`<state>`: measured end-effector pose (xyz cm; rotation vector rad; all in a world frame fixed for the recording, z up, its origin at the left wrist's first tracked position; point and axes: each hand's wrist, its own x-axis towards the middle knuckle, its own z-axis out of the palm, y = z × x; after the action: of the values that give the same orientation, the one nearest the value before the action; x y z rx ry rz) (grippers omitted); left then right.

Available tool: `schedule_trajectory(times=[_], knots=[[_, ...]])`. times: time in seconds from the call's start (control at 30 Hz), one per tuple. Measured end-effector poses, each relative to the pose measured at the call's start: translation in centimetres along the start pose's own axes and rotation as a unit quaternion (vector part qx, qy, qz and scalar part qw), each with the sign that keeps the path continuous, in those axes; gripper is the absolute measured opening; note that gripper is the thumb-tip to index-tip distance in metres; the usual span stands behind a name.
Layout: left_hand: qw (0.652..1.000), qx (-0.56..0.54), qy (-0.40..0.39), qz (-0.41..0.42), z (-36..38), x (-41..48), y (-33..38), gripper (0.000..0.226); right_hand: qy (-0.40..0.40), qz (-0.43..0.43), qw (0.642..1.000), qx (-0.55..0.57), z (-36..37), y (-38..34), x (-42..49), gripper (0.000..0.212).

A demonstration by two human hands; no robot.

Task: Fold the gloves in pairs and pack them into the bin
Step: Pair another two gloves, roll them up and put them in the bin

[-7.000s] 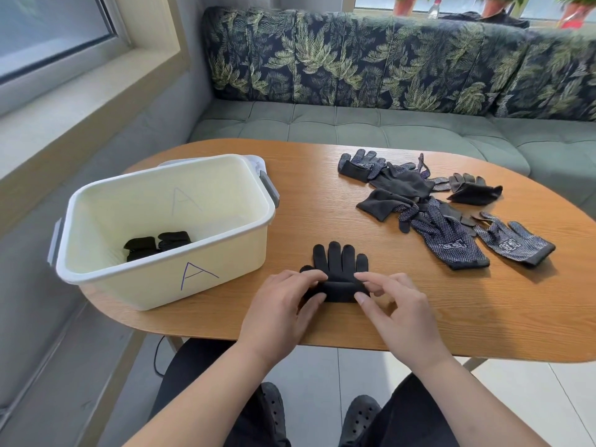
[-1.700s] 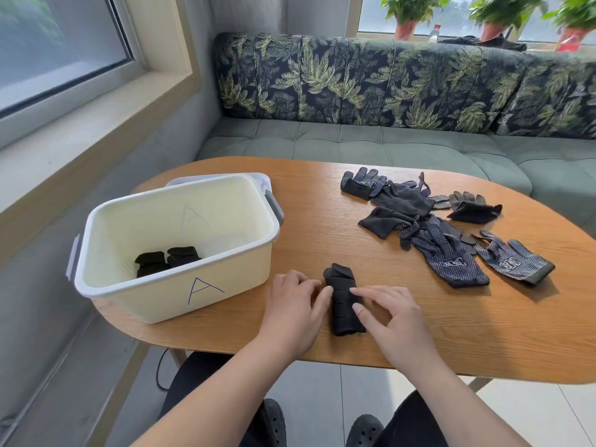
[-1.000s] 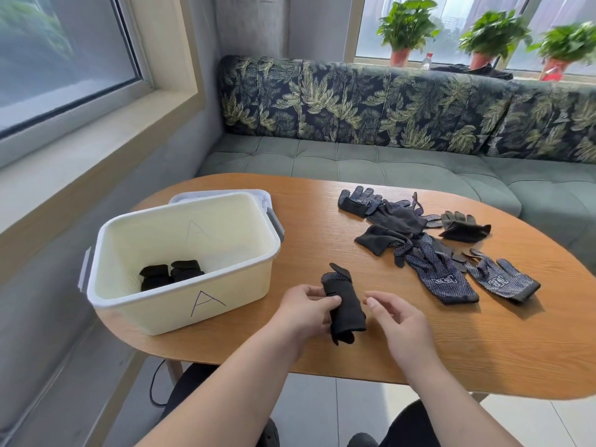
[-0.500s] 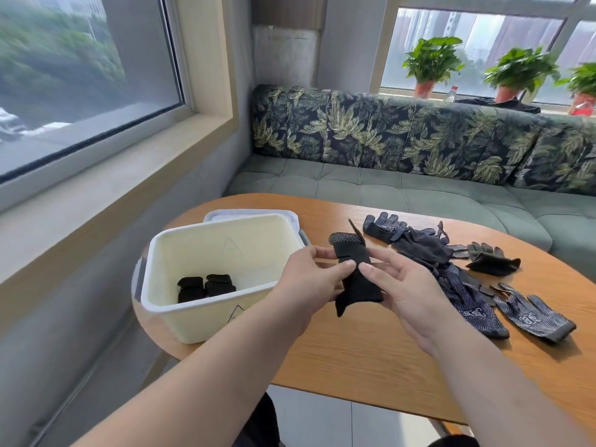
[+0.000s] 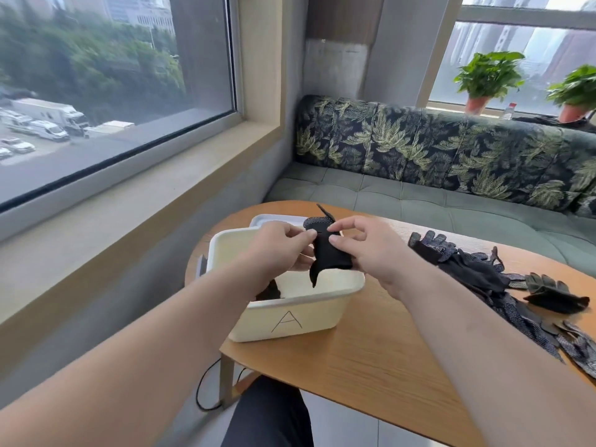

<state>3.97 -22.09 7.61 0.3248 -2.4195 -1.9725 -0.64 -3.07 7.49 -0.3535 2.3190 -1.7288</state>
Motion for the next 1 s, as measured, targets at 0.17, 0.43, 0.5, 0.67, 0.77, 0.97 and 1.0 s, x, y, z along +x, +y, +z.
schedule_trajectory(times=[0.17, 0.43, 0.5, 0.67, 0.77, 0.97, 1.0], knots=[[0.961, 0.267, 0.042, 0.050, -5.3, 0.5, -2.1, 0.019, -0.031, 0.040, 0.998, -0.025, 3.7, 0.1, 2.5, 0.013], [0.877, 0.475, 0.018, 0.075, -7.5, 1.0, -5.4, 0.023, -0.066, 0.051, 0.941, -0.327, 6.3, 2.5, 5.5, 0.010], [0.870, 0.490, 0.002, 0.052, -7.3, 1.2, -5.8, 0.022, -0.070, 0.045, 0.906, -0.415, 6.5, 2.4, 5.7, 0.015], [0.864, 0.503, 0.000, 0.036, -7.2, 1.9, -6.7, 0.020, -0.106, 0.050, 0.821, -0.559, 7.5, 2.5, 6.3, 0.026], [0.850, 0.525, -0.008, 0.048, -7.1, 2.4, -6.9, 0.025, -0.141, 0.055, 0.817, -0.557, 8.5, 3.1, 6.7, 0.024], [0.820, 0.568, -0.023, 0.059, -6.8, 2.9, -7.9, 0.030, -0.206, 0.105, 0.854, -0.467, 9.0, 4.2, 7.5, 0.017], [0.819, 0.570, -0.022, 0.061, -6.9, 2.9, -7.9, 0.030, -0.209, 0.110, 0.853, -0.465, 8.8, 4.3, 7.5, 0.017]])
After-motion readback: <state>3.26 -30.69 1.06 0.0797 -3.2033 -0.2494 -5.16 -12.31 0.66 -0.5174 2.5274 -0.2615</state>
